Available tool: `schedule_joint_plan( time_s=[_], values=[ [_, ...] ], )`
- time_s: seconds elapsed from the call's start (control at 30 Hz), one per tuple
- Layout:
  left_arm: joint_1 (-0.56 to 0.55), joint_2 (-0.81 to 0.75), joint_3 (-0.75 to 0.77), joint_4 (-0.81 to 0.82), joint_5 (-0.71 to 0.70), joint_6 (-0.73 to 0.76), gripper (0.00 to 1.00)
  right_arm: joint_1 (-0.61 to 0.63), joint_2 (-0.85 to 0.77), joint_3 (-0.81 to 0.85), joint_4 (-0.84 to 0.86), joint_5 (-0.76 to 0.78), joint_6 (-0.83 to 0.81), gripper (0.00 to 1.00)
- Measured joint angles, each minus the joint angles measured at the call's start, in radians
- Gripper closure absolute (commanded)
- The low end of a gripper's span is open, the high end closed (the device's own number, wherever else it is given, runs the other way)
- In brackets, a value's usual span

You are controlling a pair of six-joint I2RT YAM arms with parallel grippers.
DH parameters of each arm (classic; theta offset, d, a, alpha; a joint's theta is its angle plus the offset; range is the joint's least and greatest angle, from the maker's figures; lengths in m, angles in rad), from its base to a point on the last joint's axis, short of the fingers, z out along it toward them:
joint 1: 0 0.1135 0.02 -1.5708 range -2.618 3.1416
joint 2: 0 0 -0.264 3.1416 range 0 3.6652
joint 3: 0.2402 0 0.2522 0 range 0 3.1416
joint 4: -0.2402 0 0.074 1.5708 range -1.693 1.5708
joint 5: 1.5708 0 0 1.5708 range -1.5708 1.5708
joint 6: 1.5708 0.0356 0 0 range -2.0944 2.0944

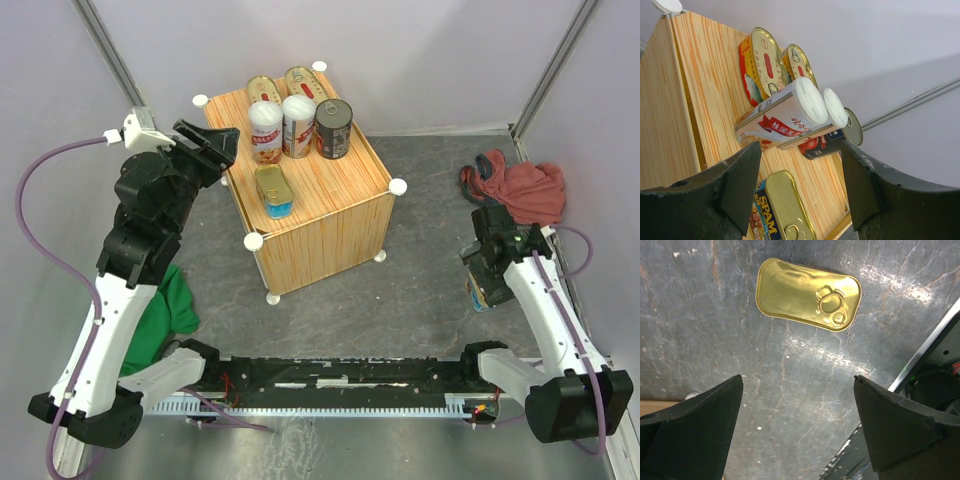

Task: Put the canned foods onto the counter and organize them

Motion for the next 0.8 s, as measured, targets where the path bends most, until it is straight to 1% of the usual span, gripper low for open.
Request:
schedule_joint_plan(
  time_s=[0.27,0.4,0.43,0.63,0.8],
  values=[
    [0.000,0.002,-0.007,0.026,0.018,-0.003,0.29,-0.081,0.000,-0.004,0.016,-0.030,0.206,0.01],
    [0.000,-0.001,-0.025,0.079,0.042,0.000,0.29,-0.108,-0.006,-0.058,0.059,-0.048,0.338,0.01],
    [0.000,-0.003,-0.027,0.103,0.057,0.008,0.29,-0.119,-0.013,-0.097,0.077,-0.056,0.402,0.01],
    [0.000,-0.019,-0.039,0.177,0.101,0.035,0.29,-0.154,-0.036,-0.167,0.127,-0.069,0.531,0.01],
    [0.000,-0.041,-0.070,0.251,0.146,0.055,0.30,-0.194,-0.040,-0.193,0.167,-0.074,0.584,0.01]
  ],
)
